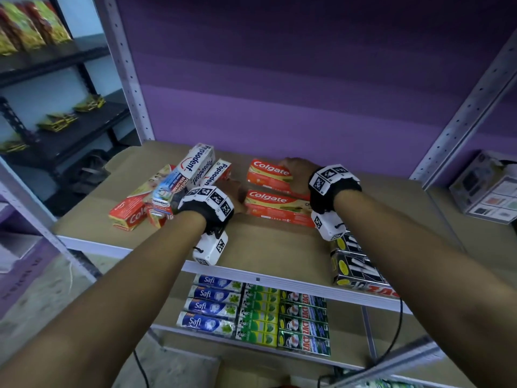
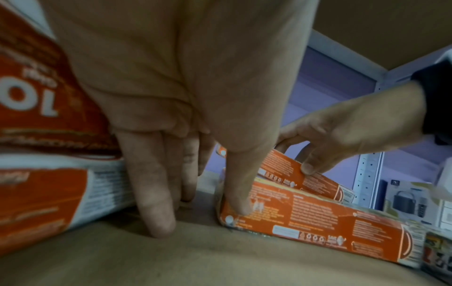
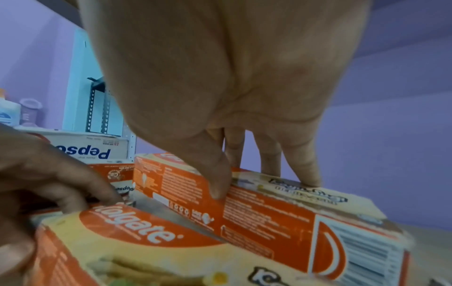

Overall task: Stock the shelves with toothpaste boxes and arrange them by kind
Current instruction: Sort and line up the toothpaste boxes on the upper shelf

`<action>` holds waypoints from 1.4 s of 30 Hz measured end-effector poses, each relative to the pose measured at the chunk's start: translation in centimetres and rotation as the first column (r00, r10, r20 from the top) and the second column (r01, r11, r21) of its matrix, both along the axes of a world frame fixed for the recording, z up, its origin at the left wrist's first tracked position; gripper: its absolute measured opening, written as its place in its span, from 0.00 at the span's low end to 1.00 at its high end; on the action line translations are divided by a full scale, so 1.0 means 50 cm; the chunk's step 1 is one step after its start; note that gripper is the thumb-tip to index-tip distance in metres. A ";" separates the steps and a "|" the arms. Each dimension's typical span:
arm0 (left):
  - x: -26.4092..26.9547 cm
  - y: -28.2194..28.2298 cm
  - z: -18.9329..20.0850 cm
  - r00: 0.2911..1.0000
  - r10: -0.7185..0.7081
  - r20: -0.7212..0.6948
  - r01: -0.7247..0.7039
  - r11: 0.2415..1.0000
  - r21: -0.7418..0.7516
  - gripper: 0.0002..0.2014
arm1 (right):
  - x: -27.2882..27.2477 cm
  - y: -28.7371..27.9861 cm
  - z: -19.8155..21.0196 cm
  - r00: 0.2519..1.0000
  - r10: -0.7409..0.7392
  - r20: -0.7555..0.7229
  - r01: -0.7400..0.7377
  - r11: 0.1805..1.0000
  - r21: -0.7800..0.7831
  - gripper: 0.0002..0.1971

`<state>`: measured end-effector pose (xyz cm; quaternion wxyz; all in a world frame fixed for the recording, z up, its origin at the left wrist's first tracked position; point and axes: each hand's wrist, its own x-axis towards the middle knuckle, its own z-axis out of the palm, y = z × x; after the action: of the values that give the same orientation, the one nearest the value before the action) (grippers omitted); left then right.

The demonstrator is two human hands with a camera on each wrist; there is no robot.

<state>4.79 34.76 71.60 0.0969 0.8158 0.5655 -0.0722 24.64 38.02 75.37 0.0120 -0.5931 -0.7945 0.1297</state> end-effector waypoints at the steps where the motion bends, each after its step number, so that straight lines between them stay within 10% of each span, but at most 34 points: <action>1: 0.001 -0.001 0.002 1.000 -0.009 0.005 0.009 1.000 0.001 0.20 | -0.002 0.000 -0.004 1.000 -0.001 0.019 0.001 1.000 -0.009 0.27; 10: -0.007 0.002 -0.001 1.000 0.018 0.020 -0.018 1.000 -0.016 0.25 | -0.014 0.000 -0.043 0.985 -0.048 0.165 0.057 0.997 -0.050 0.31; 17: -0.017 0.005 -0.015 0.943 0.054 0.329 -0.023 0.995 -0.099 0.38 | -0.008 -0.008 -0.046 0.990 -0.052 0.134 0.067 0.992 -0.108 0.26; 22: -0.012 0.016 -0.030 0.964 0.032 0.262 -0.025 0.999 -0.027 0.37 | 0.052 -0.026 -0.027 0.999 -0.039 -0.033 0.033 0.988 -0.153 0.25; 29: -0.005 0.016 -0.048 0.990 0.035 0.139 -0.050 0.993 0.111 0.29 | 0.161 -0.050 -0.023 0.996 -0.056 0.073 0.080 0.914 -0.399 0.59; 42: 0.011 0.011 -0.046 0.996 0.047 0.079 -0.058 0.988 0.145 0.26 | 0.173 -0.048 -0.052 0.996 -0.011 0.089 0.030 0.975 -0.222 0.48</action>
<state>5.35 35.30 69.28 0.0597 0.8076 0.5867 0.0030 33.27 35.65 72.79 -0.0878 -0.6040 -0.7686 0.1919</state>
